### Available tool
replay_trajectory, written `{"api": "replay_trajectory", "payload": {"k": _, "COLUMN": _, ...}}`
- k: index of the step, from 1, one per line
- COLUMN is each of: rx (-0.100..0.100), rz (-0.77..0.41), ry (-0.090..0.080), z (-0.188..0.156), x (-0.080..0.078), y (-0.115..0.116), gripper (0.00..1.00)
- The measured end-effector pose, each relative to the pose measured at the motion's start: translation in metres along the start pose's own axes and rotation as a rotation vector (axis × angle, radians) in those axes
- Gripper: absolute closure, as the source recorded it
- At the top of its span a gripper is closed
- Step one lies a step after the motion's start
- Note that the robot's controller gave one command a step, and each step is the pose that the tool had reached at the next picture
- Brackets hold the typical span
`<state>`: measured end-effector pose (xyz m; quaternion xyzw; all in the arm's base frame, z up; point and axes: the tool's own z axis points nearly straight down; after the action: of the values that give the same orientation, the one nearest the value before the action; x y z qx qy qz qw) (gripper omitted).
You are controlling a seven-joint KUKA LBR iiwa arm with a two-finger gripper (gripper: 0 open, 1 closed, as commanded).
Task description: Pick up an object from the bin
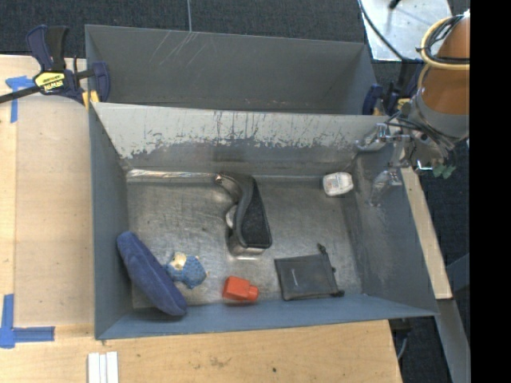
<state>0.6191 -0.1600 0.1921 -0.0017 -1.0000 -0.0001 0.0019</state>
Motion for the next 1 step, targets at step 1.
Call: {"api": "replay_trajectory", "payload": {"k": 1, "rx": -0.001, "rz": 0.031, "ry": -0.001, "z": 0.0845, "x": -0.0001, "y": 0.0123, "gripper": 0.0}}
